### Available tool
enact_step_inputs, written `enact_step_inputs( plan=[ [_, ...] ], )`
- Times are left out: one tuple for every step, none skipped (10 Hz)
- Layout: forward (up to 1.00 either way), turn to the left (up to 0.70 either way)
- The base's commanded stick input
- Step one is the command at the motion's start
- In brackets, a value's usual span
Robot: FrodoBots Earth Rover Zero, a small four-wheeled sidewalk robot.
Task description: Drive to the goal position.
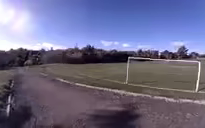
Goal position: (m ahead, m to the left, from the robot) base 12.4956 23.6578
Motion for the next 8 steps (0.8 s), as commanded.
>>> enact_step_inputs(
  plan=[
    [1.00,0.01],
    [1.00,0.01],
    [1.00,0.01],
    [1.00,0.01],
    [1.00,0.01],
    [1.00,0.01],
    [0.73,0.01],
    [0.14,0.01]
  ],
)
